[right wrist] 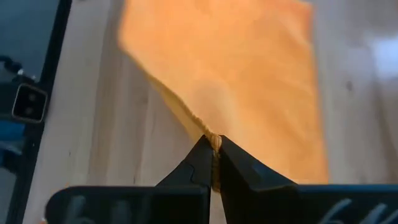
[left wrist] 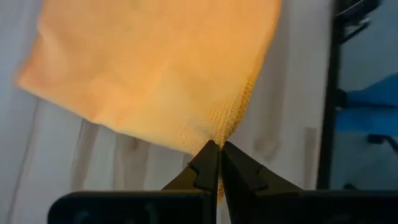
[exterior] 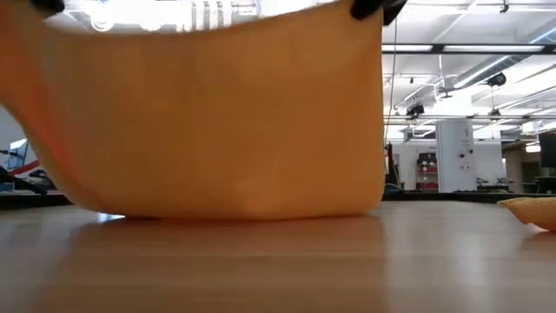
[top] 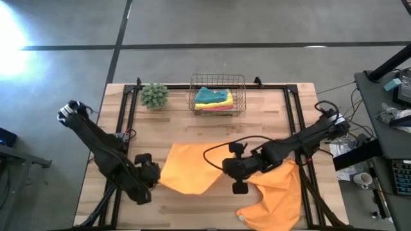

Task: Fold microfiber towels
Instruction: Fold the left orange towel

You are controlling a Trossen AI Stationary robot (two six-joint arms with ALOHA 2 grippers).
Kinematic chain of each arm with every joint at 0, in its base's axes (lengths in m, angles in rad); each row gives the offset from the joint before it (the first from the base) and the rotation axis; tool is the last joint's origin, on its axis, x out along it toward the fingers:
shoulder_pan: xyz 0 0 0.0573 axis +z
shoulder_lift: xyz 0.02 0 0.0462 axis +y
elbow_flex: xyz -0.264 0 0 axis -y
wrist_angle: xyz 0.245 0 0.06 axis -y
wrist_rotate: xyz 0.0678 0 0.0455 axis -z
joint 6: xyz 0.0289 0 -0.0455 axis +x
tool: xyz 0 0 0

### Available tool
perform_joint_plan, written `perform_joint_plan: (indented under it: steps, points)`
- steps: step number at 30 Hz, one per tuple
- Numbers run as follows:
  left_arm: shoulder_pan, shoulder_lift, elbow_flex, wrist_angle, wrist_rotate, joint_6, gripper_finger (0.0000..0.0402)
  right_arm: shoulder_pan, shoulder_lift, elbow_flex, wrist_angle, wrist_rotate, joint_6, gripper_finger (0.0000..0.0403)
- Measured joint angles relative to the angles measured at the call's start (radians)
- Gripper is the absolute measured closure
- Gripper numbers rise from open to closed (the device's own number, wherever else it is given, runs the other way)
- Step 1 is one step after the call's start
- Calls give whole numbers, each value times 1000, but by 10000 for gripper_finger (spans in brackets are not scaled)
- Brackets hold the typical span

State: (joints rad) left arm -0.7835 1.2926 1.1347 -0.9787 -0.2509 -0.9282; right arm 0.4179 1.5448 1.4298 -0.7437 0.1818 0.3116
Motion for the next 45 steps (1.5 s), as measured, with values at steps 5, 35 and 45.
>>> perform_joint_plan:
  steps: [5, 35, 45]
  points:
    - [1, -77, 46, -51, 4, 70, 401, 0, -33, 82, -79, 72, 37, 394]
    - [11, -58, 435, -593, -209, 261, 401, 3, -55, 512, -281, 439, -17, 394]
    - [57, -59, 434, -593, -364, 351, 401, 1, -55, 397, -357, 497, 77, 394]
